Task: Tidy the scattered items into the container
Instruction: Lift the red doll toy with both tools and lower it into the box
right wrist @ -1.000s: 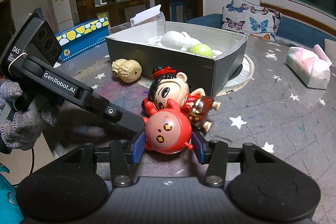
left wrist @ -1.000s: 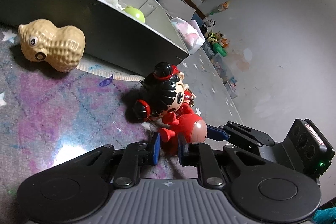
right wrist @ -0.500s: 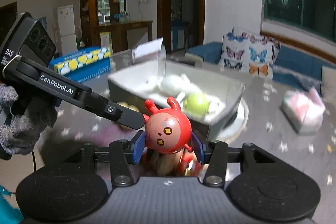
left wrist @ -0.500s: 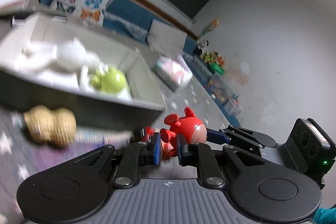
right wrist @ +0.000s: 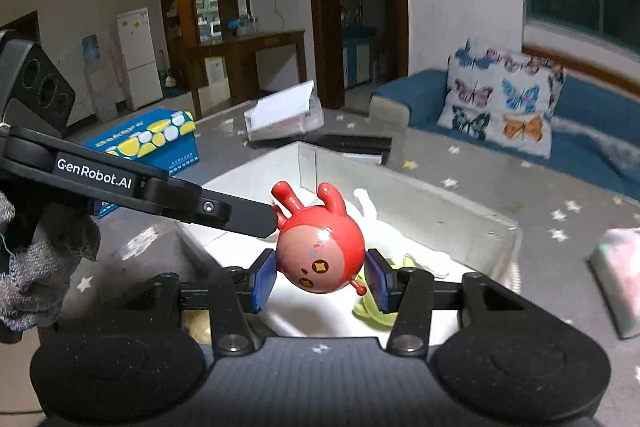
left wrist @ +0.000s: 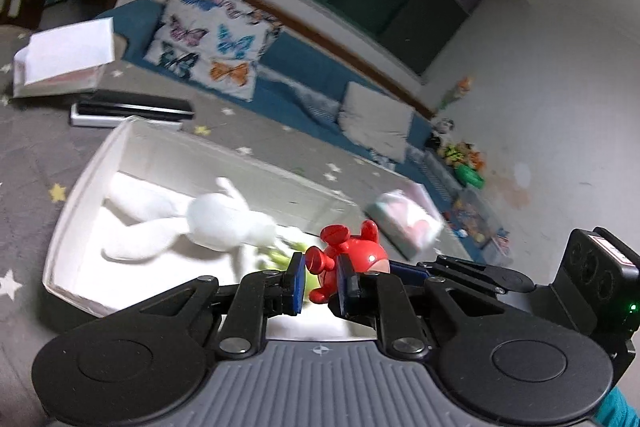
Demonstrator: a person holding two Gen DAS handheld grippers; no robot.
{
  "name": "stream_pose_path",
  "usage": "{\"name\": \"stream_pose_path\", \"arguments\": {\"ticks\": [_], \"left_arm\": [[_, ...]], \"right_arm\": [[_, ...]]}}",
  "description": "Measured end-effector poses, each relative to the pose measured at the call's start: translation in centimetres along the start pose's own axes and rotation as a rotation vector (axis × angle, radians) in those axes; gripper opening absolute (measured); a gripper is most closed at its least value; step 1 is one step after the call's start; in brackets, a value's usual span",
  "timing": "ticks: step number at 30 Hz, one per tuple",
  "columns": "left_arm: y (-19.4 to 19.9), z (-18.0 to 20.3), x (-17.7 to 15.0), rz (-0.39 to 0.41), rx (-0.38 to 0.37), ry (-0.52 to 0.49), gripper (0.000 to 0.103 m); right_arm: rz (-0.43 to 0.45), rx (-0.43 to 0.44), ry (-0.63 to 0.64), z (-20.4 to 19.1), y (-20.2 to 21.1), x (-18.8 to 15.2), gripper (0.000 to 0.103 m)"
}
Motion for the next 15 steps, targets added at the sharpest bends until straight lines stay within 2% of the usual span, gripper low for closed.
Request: {"name": "stream_pose_path", "arguments": {"ticks": [7,15], "left_arm": [[-3.4,-4.2,0.6,-0.055,0.07,0.061,0.017],[-4.8,-5.4,0.3,-0.099,0.112,0.054,0.018]], "right_arm": [[-0.125,0.036,-0.017,1.0,-5.8,-0.6,0.048],[-0.237,0.03,0.038,0.7,-8.8,-1.5,0.048]]}}
Point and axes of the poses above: each gripper's, at about its wrist camera, not at the fingertips, and y roughly against the way its jaws point, z to its right, x to its top, the point moved 8 cm from there along -y, roughly the way its jaws point, and after that the axes turned 8 degrees about y, right-handed, at the moved point
